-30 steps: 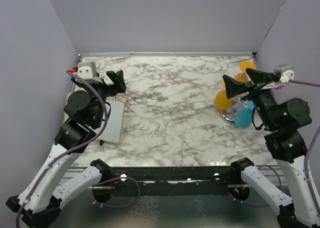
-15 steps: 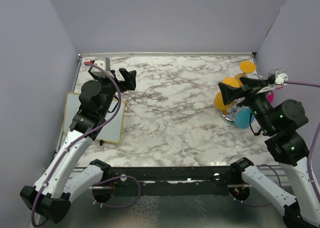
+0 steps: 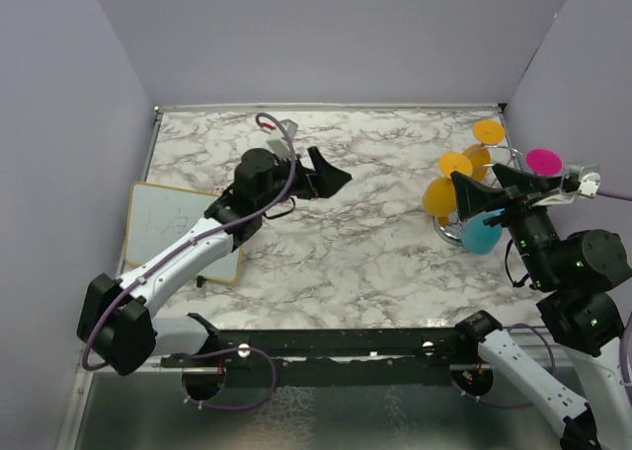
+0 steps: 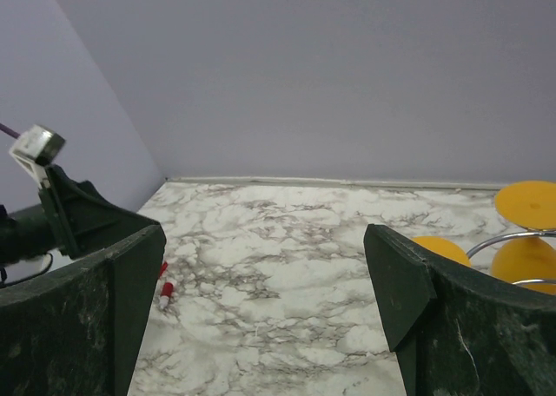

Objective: Take the wine glass off the wine glass rack

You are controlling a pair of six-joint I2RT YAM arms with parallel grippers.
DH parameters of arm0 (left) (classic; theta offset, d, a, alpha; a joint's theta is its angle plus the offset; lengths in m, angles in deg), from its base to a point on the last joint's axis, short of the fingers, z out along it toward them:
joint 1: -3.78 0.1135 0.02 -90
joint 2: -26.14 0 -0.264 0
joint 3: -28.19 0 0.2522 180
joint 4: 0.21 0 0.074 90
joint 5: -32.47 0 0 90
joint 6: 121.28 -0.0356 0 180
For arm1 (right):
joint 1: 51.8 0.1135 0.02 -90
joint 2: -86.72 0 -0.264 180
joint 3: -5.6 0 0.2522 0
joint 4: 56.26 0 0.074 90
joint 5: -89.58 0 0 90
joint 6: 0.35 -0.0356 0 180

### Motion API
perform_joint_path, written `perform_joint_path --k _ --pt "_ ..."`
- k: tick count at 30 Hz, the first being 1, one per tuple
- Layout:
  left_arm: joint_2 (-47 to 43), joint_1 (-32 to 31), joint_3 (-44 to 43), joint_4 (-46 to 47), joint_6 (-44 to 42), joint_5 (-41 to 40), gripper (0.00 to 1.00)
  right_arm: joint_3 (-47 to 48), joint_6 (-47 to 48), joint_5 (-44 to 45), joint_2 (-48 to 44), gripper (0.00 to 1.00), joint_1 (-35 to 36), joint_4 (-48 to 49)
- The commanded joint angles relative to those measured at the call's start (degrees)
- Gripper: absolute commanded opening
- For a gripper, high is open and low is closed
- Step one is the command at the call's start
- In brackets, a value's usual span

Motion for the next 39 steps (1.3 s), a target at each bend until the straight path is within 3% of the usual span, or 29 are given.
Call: perform_joint_path --k 1,8,17,26,31,39 --pt "7.3 -7.2 -2.7 7.2 14.9 5.1 0.99 -1.0 -1.3 3.9 -0.8 0.99 0.5 0.1" --pt "22.2 -15.6 -11.7 13.6 31.9 6.0 0.86 -2.7 -2.0 5.5 -2.6 1.0 0.6 0.2" --pt "35.6 -18.0 -22.7 16.9 43.0 0.9 0.75 -3.3 -2.3 6.3 -4.9 1.0 0.7 0.1" --pt "44.3 -18.2 -33.1 17.9 43.7 0.2 0.65 -3.9 -1.2 8.1 -6.4 1.0 0.7 0.2" --pt "46.3 -18.2 -35.2 17.9 44.1 -1.4 0.56 -3.9 -0.6 8.8 -6.8 1.0 0.7 0.4" --pt "49.0 -18.2 -36.6 17.8 46.3 -3.1 0.52 -4.1 -0.2 9.3 -7.2 1.0 0.7 0.8"
